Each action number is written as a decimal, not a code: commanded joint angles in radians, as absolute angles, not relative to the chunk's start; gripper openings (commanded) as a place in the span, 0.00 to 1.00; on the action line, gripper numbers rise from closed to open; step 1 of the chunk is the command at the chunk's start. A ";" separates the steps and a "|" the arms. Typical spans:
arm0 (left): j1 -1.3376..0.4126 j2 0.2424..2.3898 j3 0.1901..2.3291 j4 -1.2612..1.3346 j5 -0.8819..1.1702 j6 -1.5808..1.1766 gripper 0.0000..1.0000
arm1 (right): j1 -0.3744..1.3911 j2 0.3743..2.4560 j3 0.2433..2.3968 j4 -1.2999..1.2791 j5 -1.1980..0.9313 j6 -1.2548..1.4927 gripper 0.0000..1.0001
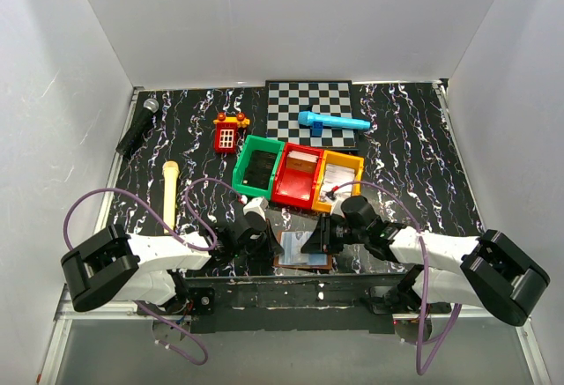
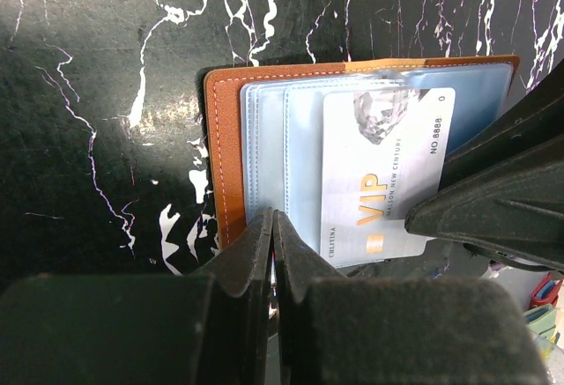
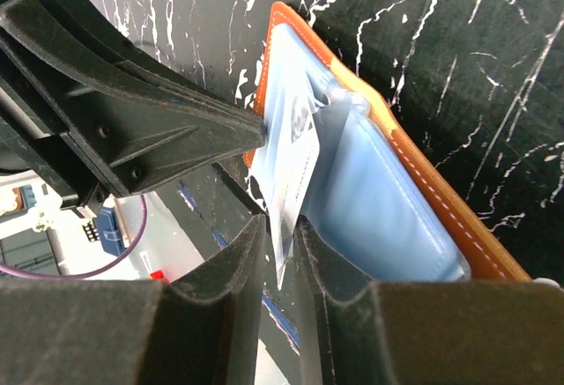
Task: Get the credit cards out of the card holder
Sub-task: Remove the credit card from the card holder, then place the credit card in the storage box.
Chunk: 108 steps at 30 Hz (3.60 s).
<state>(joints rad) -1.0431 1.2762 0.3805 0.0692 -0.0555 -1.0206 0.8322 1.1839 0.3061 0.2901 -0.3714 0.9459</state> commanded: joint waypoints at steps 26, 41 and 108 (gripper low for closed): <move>-1.048 1.324 0.311 -0.112 -0.097 -0.994 0.00 | 0.799 1.098 0.296 0.249 -0.333 0.930 0.01; -1.048 1.312 0.318 -0.132 -0.107 -0.999 0.00 | 0.773 0.994 0.301 0.112 -0.330 0.894 0.01; -1.029 0.707 0.436 0.259 0.501 -0.532 0.68 | 0.893 0.946 0.966 -0.617 -0.804 0.357 0.01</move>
